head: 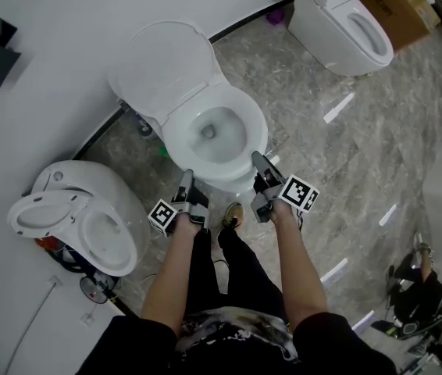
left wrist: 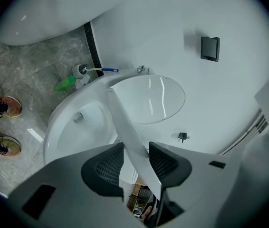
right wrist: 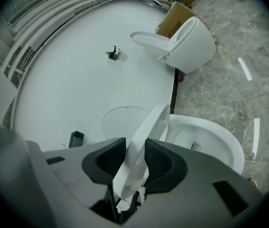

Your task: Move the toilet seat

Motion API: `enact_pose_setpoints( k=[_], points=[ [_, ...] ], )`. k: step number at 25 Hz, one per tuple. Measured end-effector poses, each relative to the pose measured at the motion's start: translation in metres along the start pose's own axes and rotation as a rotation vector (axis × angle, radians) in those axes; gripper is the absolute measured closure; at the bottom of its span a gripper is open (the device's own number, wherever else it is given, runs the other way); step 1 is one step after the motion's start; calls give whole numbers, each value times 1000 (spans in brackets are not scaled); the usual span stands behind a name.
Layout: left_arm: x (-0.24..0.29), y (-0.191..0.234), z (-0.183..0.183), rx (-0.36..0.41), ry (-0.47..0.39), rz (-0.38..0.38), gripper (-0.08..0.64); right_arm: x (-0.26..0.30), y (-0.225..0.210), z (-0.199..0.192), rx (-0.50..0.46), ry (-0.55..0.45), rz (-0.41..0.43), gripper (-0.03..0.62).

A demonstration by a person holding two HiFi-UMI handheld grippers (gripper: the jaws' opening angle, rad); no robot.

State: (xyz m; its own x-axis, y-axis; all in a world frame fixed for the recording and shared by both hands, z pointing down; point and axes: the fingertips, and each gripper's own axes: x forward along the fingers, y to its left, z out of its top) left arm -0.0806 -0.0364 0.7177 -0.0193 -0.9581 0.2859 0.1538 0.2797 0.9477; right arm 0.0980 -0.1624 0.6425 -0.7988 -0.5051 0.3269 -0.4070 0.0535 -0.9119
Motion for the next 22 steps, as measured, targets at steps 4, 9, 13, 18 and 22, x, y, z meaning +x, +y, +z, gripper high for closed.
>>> enact_pose_setpoints(
  k=[4, 9, 13, 18, 22],
  points=[
    [0, -13, 5, -14, -7, -23, 379, 7, 18, 4, -9, 3, 24, 463],
    [1, -24, 11, -27, -12, -29, 377, 14, 33, 8, -10, 4, 30, 463],
    [6, -37, 21, -51, -19, -65, 374, 28, 50, 11, -21, 3, 43, 462],
    [7, -48, 27, -51, 5, -70, 374, 36, 66, 16, -16, -6, 41, 460],
    [10, -55, 33, -70, 14, -74, 374, 45, 75, 18, -17, -18, 34, 459]
  ],
)
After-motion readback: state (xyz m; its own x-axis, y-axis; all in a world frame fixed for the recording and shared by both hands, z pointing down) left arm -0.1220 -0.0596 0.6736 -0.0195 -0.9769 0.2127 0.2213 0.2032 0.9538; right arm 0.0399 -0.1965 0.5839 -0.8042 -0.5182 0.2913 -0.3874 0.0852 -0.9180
